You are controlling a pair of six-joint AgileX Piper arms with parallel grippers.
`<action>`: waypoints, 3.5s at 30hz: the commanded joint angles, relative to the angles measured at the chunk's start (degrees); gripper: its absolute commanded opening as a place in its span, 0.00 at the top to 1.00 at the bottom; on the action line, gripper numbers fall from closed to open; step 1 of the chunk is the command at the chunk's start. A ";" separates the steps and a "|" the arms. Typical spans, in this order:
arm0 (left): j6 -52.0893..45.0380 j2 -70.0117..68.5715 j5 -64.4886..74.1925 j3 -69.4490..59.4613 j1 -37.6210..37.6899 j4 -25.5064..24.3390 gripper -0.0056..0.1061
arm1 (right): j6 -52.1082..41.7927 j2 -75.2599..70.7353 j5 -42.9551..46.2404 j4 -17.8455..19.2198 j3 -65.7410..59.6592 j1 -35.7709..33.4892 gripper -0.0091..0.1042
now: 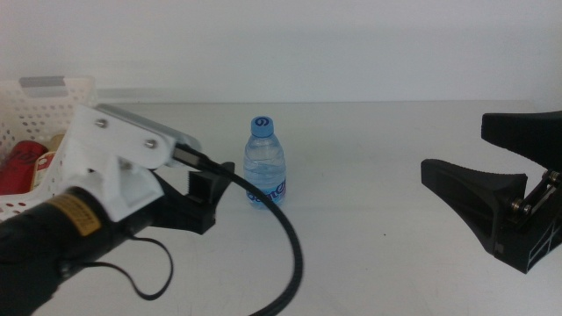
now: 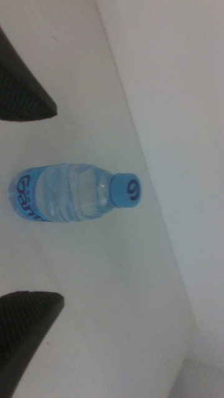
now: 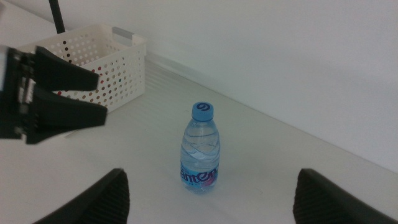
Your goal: Use arms to grab the bottles and put them into the dustbin to the left of the table.
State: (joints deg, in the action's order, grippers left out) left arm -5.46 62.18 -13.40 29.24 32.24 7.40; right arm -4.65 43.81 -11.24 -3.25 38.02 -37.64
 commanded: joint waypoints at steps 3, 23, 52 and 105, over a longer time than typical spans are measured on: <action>0.78 2.96 -6.89 1.96 0.28 -1.70 0.14 | -0.32 -0.28 4.03 0.55 1.37 -0.04 0.29; 10.43 21.71 -43.94 -6.81 0.21 -7.40 0.14 | -0.32 -0.28 4.03 0.55 1.37 -0.04 0.29; 18.53 44.90 -53.95 9.28 -6.77 -18.03 0.14 | -0.57 -0.28 4.03 0.55 1.37 -0.04 0.29; 27.45 15.95 7.47 19.48 -6.77 -21.17 0.88 | -0.57 -0.28 4.03 0.55 1.37 -0.04 0.29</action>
State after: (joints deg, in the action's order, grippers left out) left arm 19.90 81.76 -6.73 44.71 25.42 -14.62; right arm -4.70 43.81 -11.41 -3.25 38.02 -37.64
